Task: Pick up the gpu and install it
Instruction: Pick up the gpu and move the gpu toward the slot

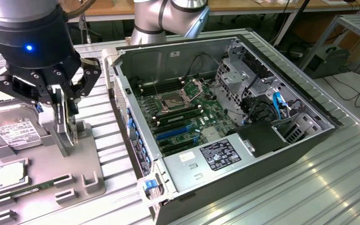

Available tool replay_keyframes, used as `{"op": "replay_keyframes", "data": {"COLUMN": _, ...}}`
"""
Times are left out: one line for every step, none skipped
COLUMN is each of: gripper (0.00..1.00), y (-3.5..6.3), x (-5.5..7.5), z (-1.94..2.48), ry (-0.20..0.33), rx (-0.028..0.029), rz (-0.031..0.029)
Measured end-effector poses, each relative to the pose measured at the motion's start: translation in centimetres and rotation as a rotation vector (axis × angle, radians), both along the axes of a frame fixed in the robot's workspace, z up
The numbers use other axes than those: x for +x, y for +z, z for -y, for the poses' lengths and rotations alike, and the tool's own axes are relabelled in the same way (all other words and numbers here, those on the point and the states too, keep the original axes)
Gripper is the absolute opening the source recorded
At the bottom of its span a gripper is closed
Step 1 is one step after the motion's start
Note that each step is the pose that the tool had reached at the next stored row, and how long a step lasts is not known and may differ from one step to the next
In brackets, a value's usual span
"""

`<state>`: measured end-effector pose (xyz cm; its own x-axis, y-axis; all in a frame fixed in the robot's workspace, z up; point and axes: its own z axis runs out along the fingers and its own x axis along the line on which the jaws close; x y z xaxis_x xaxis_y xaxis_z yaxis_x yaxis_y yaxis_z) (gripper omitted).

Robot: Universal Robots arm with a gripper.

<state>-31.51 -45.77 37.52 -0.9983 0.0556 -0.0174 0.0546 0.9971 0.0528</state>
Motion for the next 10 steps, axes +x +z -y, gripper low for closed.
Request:
{"op": "replay_keyframes", "data": {"gripper": 0.28, "y": 1.07, "x": 0.0, "z": 0.00, "ry": 0.016, "rx": 0.0000, "rz": -0.0034}}
{"op": "replay_keyframes", "data": {"gripper": 0.28, "y": 1.39, "x": 0.0, "z": 0.00, "ry": 0.017, "rx": 0.0000, "rz": -0.0052}}
{"op": "replay_keyframes", "data": {"gripper": 0.28, "y": 1.86, "x": 0.0, "z": 0.00, "ry": 0.017, "rx": 0.0001, "rz": -0.0071}}
{"op": "replay_keyframes", "data": {"gripper": 0.28, "y": 2.25, "x": 0.0, "z": 0.00, "ry": 0.017, "rx": 0.0000, "rz": -0.0077}}
{"op": "replay_keyframes", "data": {"gripper": 0.28, "y": 3.25, "x": 0.0, "z": 0.00, "ry": 0.017, "rx": 0.0000, "rz": -0.0078}}
{"op": "replay_keyframes", "data": {"gripper": 0.28, "y": 4.53, "x": 0.0, "z": 0.00, "ry": 0.017, "rx": 0.0000, "rz": -0.0080}}
{"op": "replay_keyframes", "data": {"gripper": 0.28, "y": 5.83, "x": 0.0, "z": 0.00, "ry": 0.017, "rx": 0.0000, "rz": -0.0084}}
{"op": "replay_keyframes", "data": {"gripper": 0.28, "y": 7.09, "x": 0.1, "z": 0.00, "ry": 0.017, "rx": 0.0001, "rz": -0.0098}}
{"op": "replay_keyframes", "data": {"gripper": 0.28, "y": 7.35, "x": 0.1, "z": 0.00, "ry": 0.017, "rx": 0.0001, "rz": -0.0106}}
{"op": "replay_keyframes", "data": {"gripper": 0.28, "y": 7.35, "x": 0.4, "z": 0.00, "ry": 0.017, "rx": 0.0001, "rz": -0.0106}}
